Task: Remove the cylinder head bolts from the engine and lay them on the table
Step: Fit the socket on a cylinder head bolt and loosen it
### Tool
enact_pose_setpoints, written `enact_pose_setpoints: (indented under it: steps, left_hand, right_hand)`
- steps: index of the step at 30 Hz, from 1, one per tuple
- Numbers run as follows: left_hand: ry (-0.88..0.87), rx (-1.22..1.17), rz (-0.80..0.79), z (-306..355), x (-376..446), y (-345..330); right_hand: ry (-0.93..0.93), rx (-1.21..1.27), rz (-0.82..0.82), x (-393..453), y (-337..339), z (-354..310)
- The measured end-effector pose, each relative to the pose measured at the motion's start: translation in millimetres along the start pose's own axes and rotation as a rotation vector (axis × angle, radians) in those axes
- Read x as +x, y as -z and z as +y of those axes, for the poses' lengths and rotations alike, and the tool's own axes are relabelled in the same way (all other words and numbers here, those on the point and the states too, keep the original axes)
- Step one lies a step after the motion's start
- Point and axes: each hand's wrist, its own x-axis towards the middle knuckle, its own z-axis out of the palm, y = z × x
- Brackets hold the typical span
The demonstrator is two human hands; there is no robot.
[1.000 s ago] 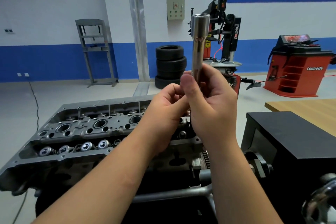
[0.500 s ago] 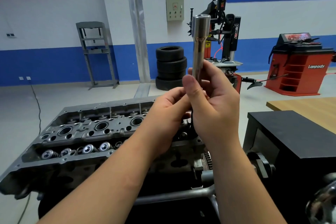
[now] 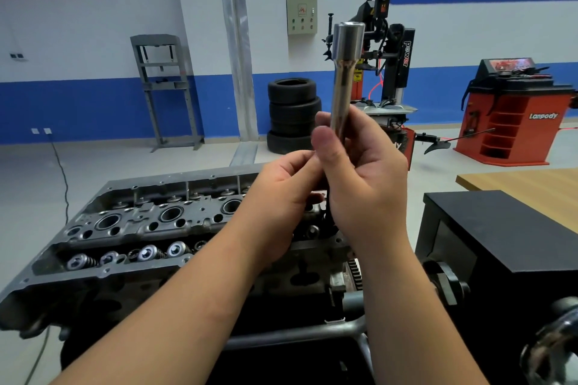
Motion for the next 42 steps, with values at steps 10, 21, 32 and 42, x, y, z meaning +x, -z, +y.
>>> enact_pose_setpoints:
  steps: [10,21,32,42]
  left_hand:
    - [-0.021,-0.003,-0.055,-4,1,1]
    - [-0.061,-0.001,0.022,-5,1,2]
    - [-0.019,0.045,0.012,-4,1,1]
    - [-0.011,0.006,0.008,-3,2,-1]
  right_hand:
    - [-0.020,0.068,0.036,-2,-1,2]
    - [-0.006,-0.017,0.081,-1,-1,0]
    - [-0.040,-0.003,-0.026,1,4,-4]
    - [-0.041,-0.042,0.013,1,8,2]
